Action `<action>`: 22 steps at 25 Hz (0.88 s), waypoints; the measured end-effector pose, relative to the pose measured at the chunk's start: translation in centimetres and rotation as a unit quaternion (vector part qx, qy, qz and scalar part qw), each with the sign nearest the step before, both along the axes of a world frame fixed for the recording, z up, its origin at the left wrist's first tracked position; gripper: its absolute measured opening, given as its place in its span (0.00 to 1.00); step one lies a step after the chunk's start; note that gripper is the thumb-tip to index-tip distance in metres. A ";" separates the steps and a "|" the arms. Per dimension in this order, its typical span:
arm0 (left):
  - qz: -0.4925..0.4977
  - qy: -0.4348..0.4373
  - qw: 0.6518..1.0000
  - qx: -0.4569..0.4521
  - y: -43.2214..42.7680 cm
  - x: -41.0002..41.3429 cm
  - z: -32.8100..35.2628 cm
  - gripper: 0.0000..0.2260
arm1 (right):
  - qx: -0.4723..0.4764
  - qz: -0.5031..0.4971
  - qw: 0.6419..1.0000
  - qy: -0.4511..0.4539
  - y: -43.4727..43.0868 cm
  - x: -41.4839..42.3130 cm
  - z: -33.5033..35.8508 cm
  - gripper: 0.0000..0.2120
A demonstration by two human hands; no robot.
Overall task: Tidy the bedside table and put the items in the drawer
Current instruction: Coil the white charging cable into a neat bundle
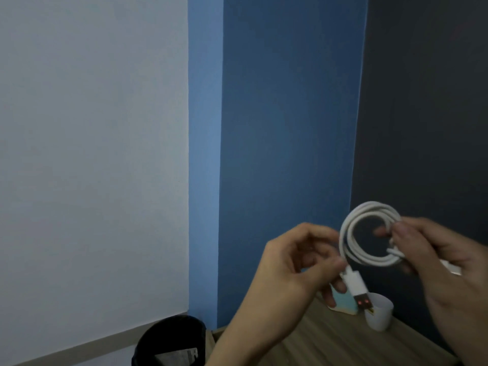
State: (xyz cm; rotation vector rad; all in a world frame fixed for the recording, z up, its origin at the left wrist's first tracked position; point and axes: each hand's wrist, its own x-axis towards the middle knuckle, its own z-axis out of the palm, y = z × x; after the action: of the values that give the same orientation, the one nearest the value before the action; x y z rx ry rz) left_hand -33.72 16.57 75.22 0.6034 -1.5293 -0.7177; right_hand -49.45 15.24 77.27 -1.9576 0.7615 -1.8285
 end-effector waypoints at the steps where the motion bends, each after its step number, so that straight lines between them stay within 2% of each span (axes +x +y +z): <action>1: 0.011 -0.008 1.000 0.005 -0.1 0.2 -0.3 0.04 | 0.000 0.003 1.000 -0.011 0.0 0.1 -0.1 0.19; 3: -0.003 0.014 1.000 0.022 -0.1 0.2 -0.5 0.04 | 0.003 0.003 1.000 -0.018 0.0 0.2 -0.2 0.22; 6: -0.084 0.069 0.993 0.051 0.1 -0.1 -0.4 0.08 | -0.009 -0.018 1.000 -0.015 0.2 0.5 -0.2 0.21; 10: -0.060 0.066 0.993 0.072 0.5 -0.5 -0.2 0.08 | -0.035 -0.048 0.998 -0.001 0.0 0.5 -0.4 0.15; 13: 0.033 0.034 0.998 0.046 0.2 -0.4 -0.4 0.05 | -0.032 -0.036 0.999 -0.010 -0.3 0.4 -0.6 0.11; 14: 0.083 0.020 0.996 0.023 0.0 -0.3 -0.6 0.04 | -0.019 -0.017 1.000 -0.017 -0.5 0.5 -0.7 0.13; 16: 0.184 -0.005 0.982 -0.032 -0.6 -0.2 -0.8 0.03 | 0.019 0.034 0.999 -0.037 -0.8 0.6 -1.1 0.24; 18: 0.218 0.015 0.974 -0.055 -0.9 -0.4 -0.7 0.04 | 0.064 0.073 0.994 -0.053 -1.1 0.6 -1.4 0.32; 20: 0.174 0.051 0.983 -0.019 -0.9 -0.7 -0.5 0.05 | 0.063 0.070 0.995 -0.039 -1.3 0.7 -1.5 0.33; 22: 0.070 0.119 0.989 0.056 -0.7 -1.0 -0.3 0.06 | 0.027 0.033 0.999 -0.014 -1.3 0.8 -1.4 0.30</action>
State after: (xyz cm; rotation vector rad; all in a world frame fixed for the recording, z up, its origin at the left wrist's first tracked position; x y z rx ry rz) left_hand -34.77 15.83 74.88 0.6765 -1.2206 -0.7437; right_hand -48.63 13.95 75.85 -1.8972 0.7225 -1.7737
